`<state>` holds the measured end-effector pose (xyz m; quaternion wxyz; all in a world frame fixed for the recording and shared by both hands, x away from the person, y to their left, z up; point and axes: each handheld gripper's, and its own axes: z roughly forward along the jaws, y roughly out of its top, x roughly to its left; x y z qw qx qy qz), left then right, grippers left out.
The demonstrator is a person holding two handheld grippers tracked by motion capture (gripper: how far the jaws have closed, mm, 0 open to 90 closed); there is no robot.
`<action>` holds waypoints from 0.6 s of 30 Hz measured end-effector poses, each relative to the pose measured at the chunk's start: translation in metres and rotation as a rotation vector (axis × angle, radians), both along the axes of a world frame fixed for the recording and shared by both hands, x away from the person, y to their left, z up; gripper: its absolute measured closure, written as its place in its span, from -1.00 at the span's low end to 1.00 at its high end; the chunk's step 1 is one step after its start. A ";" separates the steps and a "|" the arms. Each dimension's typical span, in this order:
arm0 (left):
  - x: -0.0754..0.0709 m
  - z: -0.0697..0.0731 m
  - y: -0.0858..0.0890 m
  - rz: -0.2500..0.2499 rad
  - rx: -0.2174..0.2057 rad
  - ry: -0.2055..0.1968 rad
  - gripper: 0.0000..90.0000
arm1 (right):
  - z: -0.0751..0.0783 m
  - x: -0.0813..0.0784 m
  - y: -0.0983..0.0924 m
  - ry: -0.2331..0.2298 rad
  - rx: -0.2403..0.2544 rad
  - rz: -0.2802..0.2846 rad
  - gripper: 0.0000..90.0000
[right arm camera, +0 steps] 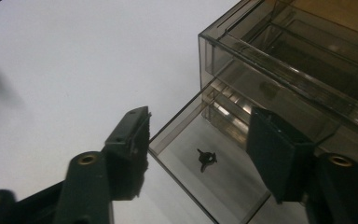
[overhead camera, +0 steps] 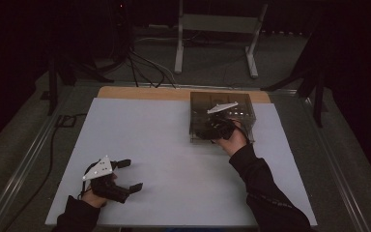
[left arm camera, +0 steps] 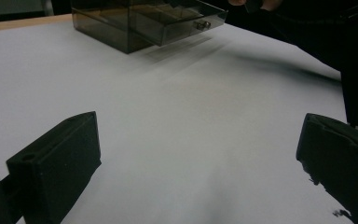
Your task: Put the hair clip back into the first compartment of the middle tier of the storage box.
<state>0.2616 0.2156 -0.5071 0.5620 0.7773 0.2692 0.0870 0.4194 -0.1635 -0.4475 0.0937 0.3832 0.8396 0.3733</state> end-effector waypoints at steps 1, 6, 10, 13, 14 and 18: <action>0.000 0.000 0.000 0.000 0.003 0.001 -0.98 | 0.001 -0.001 0.000 0.001 0.005 -0.005 -0.22; 0.000 0.000 0.000 0.001 -0.004 0.003 -0.98 | 0.003 -0.003 -0.001 0.004 0.018 -0.011 -0.47; 0.001 0.000 0.000 0.001 -0.001 0.006 -0.98 | 0.004 -0.004 0.003 0.013 0.010 0.013 -0.67; 0.002 0.000 0.000 0.004 -0.004 0.006 -0.98 | 0.005 -0.005 0.004 0.013 0.025 0.023 -0.68; 0.002 0.000 -0.001 0.005 -0.003 0.007 -0.98 | 0.005 -0.006 0.005 0.012 0.022 0.027 -0.68; 0.001 0.000 -0.004 0.000 0.007 0.010 -0.98 | 0.007 -0.007 0.005 0.010 0.027 0.035 -0.68</action>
